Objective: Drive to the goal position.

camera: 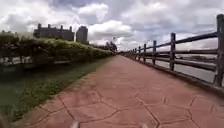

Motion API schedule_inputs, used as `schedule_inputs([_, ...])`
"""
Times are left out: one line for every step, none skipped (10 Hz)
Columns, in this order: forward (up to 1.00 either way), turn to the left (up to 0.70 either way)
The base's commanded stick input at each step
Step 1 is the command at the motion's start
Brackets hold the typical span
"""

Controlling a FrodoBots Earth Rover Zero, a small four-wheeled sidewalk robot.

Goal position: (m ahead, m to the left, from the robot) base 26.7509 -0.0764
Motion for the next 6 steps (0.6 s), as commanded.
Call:
schedule_inputs([1.00, 0.00])
schedule_inputs([1.00, 0.00])
schedule_inputs([1.00, 0.00])
schedule_inputs([1.00, -0.04])
schedule_inputs([1.00, -0.19])
schedule_inputs([1.00, -0.27])
